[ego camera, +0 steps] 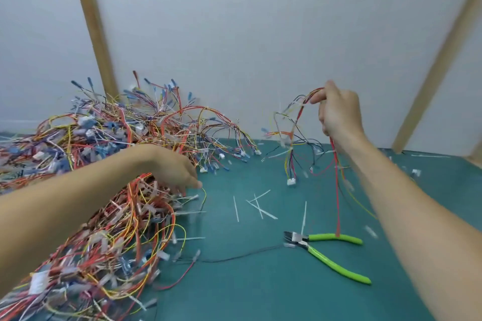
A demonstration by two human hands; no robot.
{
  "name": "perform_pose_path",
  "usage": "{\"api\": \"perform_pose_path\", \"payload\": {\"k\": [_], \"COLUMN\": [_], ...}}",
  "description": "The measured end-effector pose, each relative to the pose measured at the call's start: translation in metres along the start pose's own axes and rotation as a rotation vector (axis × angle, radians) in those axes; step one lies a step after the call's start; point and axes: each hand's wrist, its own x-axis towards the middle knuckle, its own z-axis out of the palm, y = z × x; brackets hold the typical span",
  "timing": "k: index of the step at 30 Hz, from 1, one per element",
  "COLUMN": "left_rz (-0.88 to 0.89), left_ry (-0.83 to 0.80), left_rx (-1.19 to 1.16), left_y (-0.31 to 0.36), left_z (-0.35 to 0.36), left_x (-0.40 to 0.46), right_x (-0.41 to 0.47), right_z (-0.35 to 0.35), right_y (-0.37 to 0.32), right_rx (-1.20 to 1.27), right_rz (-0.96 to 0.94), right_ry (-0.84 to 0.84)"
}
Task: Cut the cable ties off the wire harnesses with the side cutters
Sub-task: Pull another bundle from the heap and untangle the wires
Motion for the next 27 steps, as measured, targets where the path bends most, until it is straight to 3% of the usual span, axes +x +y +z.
{"api": "perform_pose_path", "payload": {"k": [3, 5, 8, 11, 14, 16, 19, 21, 22, 23, 25, 27], "left_rz": [0.124, 0.218, 0.277, 0.315, 0.352, 0.402, 0.454, 0.479, 0.491, 0.501, 0.512, 0.499], "left_ry": [0.209, 0.274, 0.092, -0.103, -0.125, -0.088, 0.154, 0.396, 0.512, 0.611, 0.753, 0.794], "left_rx": [-0.296, -0.698, -1.147, -1.287, -1.36, -1.427, -1.618, -1.661, -1.642, -1.607, -1.513, -1.394], "left_y": [0.025, 0.052, 0.07, 0.081, 0.089, 0.094, 0.092, 0.083, 0.078, 0.072, 0.062, 0.057], "left_z": [-0.003, -0.007, -0.014, -0.001, 0.018, 0.024, 0.021, 0.013, 0.008, 0.003, -0.004, -0.005], "left_x": [0.022, 0.028, 0.037, 0.041, 0.042, 0.041, 0.032, 0.023, 0.02, 0.017, 0.013, 0.013], "right_x": [-0.021, -0.048, -0.097, -0.142, -0.172, -0.178, -0.167, -0.152, -0.145, -0.139, -0.136, -0.144], "right_z": [0.002, 0.012, 0.027, 0.027, 0.02, 0.005, -0.033, -0.061, -0.075, -0.089, -0.107, -0.112], "right_y": [0.008, 0.014, 0.032, 0.047, 0.052, 0.055, 0.064, 0.07, 0.072, 0.074, 0.074, 0.078], "right_rx": [-0.041, -0.12, -0.352, -0.438, -0.473, -0.396, -0.374, -0.682, -0.863, -1.011, -1.197, -1.303], "right_rz": [-0.085, -0.118, -0.289, -0.327, -0.294, -0.251, -0.278, -0.314, -0.28, -0.204, 0.026, 0.161], "right_ry": [0.129, 0.016, -0.3, -0.555, -0.687, -0.682, -0.404, -0.265, -0.274, -0.356, -0.683, -0.941]}}
